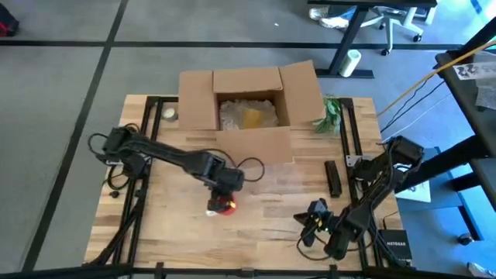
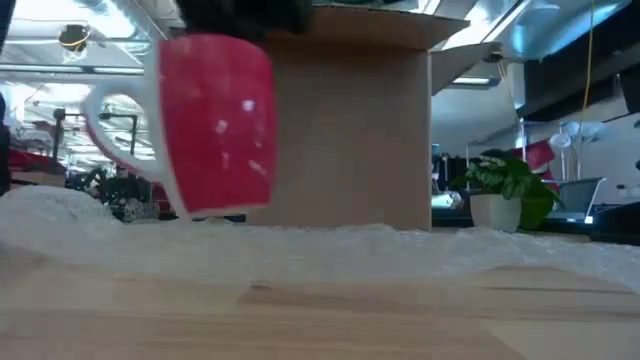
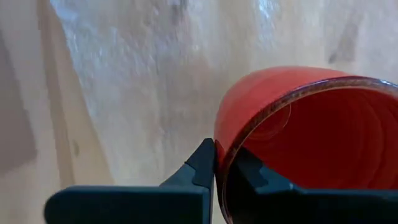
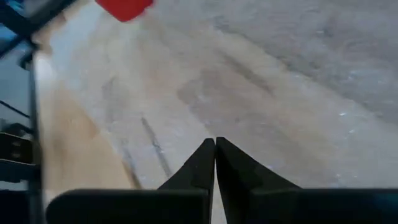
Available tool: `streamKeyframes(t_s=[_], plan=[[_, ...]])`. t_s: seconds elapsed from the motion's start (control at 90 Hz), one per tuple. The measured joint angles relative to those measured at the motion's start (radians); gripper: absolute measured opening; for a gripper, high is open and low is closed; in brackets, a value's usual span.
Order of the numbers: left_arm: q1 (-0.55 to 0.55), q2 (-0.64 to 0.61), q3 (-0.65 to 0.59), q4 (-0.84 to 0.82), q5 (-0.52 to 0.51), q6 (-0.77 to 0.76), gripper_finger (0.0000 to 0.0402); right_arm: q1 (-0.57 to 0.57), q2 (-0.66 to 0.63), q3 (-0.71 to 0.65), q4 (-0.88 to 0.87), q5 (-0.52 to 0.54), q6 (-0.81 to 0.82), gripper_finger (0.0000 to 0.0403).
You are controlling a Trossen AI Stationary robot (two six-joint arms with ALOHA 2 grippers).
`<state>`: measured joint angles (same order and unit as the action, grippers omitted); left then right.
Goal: Wrap mug
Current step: Wrap the red mug with the transparent bubble wrap
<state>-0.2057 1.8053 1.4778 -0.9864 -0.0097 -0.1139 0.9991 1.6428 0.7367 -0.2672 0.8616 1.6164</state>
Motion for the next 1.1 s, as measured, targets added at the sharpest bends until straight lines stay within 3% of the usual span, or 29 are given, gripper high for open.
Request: streamKeyframes(t_s=[0.189, 0.467, 0.756, 1.1], plan=[[0.043, 0.073, 0.054, -0.026, -0.001, 0.041, 0.0, 0.0, 0.001, 0.0, 0.048, 0.008, -0.03, 0.0], [0.069, 0.072, 0.073, -0.015, 0.045, 0.029, 0.0002, 0.002, 0.001, 0.0, 0.084, 0.018, -0.088, 0.0], [0.051, 0.072, 0.075, -0.011, 0.109, -0.009, 0.0029, 0.002, 0.002, 0.0, 0.087, 0.019, -0.09, 0.0], [0.05, 0.072, 0.075, 0.01, 0.106, 0.021, 0.0064, 0.002, 0.002, 0.0, 0.104, 0.021, -0.09, 0.0]])
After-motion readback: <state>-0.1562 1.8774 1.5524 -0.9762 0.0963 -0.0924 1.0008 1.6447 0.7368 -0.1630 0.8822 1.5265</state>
